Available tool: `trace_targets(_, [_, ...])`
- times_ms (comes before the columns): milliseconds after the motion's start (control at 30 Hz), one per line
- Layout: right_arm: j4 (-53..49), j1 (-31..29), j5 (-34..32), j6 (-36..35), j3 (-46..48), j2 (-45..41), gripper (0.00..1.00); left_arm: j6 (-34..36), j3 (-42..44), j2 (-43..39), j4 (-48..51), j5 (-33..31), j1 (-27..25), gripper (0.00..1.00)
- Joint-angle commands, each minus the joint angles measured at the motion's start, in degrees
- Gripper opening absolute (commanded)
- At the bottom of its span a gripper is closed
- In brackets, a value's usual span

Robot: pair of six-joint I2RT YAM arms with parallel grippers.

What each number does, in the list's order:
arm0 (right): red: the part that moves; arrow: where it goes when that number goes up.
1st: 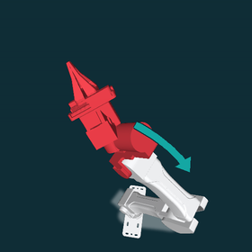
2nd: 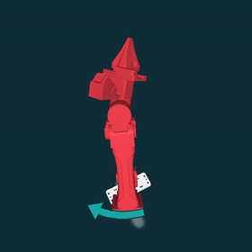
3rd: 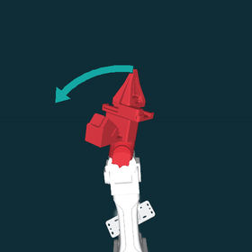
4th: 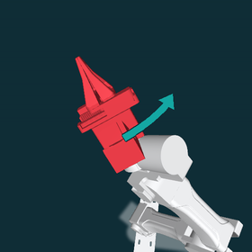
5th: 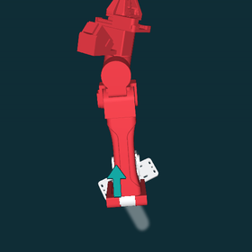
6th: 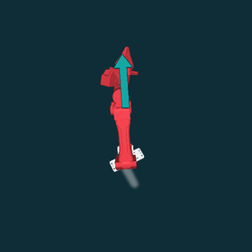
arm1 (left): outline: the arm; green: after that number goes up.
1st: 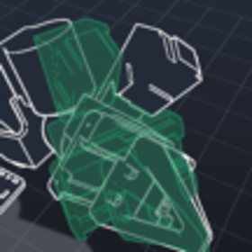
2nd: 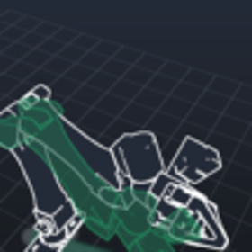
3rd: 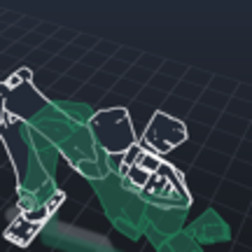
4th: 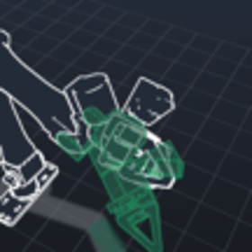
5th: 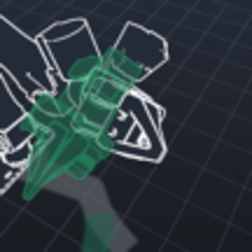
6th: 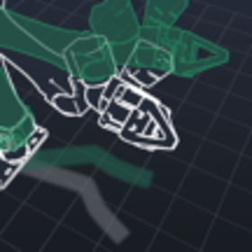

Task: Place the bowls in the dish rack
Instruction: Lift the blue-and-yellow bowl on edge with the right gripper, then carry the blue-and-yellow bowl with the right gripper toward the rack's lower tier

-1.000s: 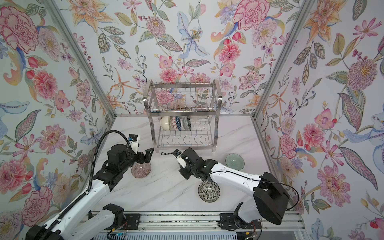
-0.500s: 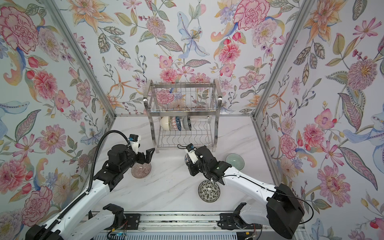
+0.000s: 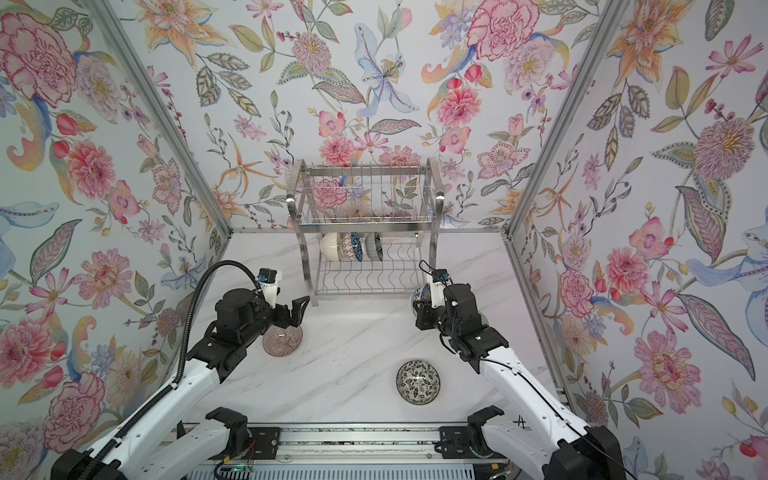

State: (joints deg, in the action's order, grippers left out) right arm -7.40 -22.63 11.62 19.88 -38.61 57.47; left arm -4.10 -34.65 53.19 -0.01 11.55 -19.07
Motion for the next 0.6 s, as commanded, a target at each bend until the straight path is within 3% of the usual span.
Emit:
trace_targets(0, [-0.5, 2.1, 0.2, 1.4, -1.3, -1.4, 0.03, 0.9, -0.9, -1.1, 0.7, -0.5, -0.5, 0.99])
trace_targets(567, [-2.6, 17.4, -4.0, 1.8, -10.9, 5.7, 0.02, 1.3, -0.9, -0.4, 1.2, -0.9, -0.5, 0.99])
